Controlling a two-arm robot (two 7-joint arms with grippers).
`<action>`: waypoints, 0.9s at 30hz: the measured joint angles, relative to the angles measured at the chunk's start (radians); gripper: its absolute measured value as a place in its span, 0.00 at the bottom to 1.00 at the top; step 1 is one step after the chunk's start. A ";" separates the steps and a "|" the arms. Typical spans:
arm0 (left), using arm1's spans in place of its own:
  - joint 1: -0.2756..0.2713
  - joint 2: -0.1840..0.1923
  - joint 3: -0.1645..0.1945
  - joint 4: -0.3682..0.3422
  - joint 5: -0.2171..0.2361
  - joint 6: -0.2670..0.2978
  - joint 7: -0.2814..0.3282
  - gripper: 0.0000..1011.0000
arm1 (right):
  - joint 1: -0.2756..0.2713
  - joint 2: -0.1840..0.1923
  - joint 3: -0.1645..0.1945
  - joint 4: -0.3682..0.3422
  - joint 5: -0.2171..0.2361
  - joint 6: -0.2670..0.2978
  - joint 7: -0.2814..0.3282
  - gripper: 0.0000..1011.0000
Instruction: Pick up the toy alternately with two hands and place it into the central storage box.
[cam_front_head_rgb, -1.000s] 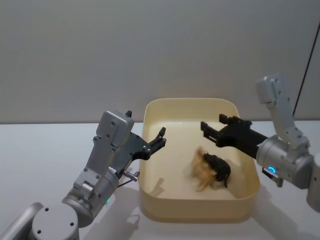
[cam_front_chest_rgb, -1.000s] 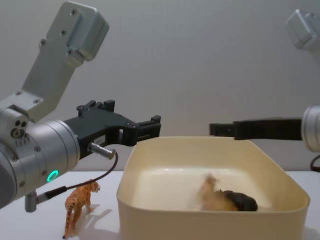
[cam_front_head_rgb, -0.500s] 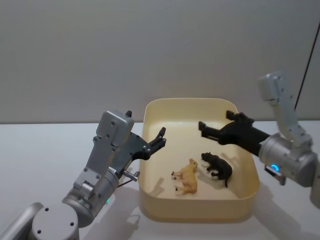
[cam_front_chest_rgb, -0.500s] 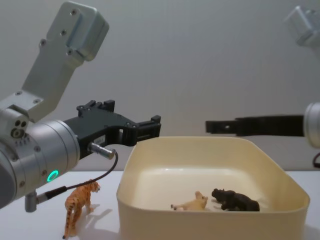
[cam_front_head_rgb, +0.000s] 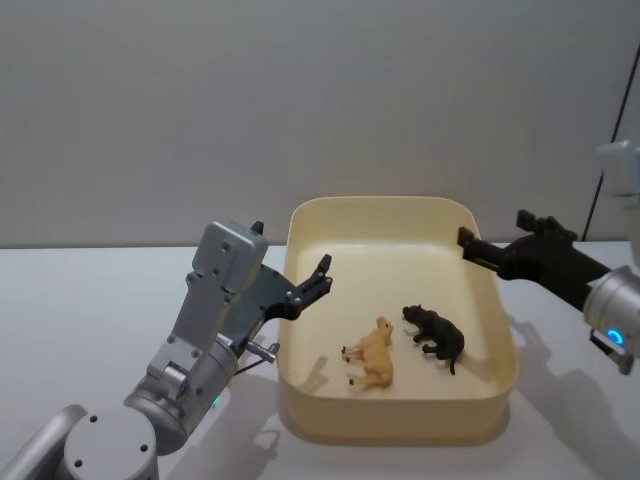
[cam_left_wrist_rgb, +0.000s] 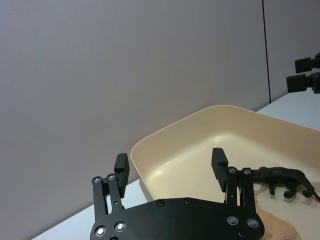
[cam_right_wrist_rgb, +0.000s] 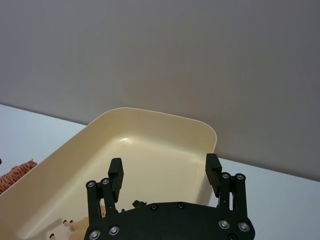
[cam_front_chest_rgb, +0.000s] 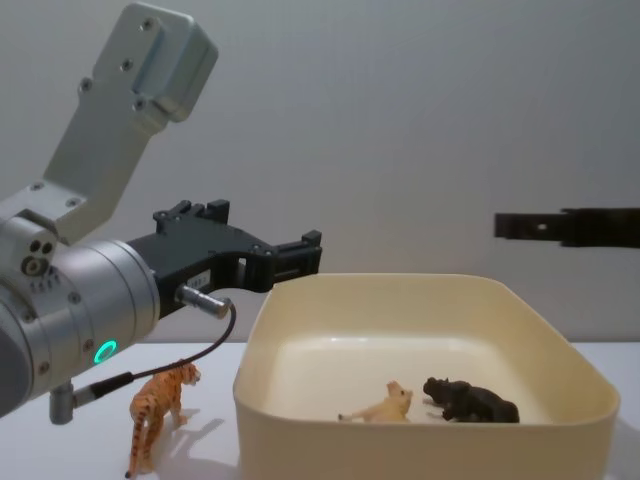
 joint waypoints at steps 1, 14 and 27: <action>0.000 0.000 0.000 0.000 0.000 0.000 0.000 0.99 | -0.007 0.006 0.005 -0.008 0.007 0.000 -0.004 0.99; 0.007 0.006 -0.002 -0.010 -0.003 0.012 0.000 0.99 | -0.037 0.035 0.032 -0.049 0.042 0.001 -0.028 0.99; 0.086 0.073 -0.024 -0.128 -0.079 0.153 0.071 0.99 | -0.049 0.046 0.041 -0.064 0.055 0.002 -0.035 0.99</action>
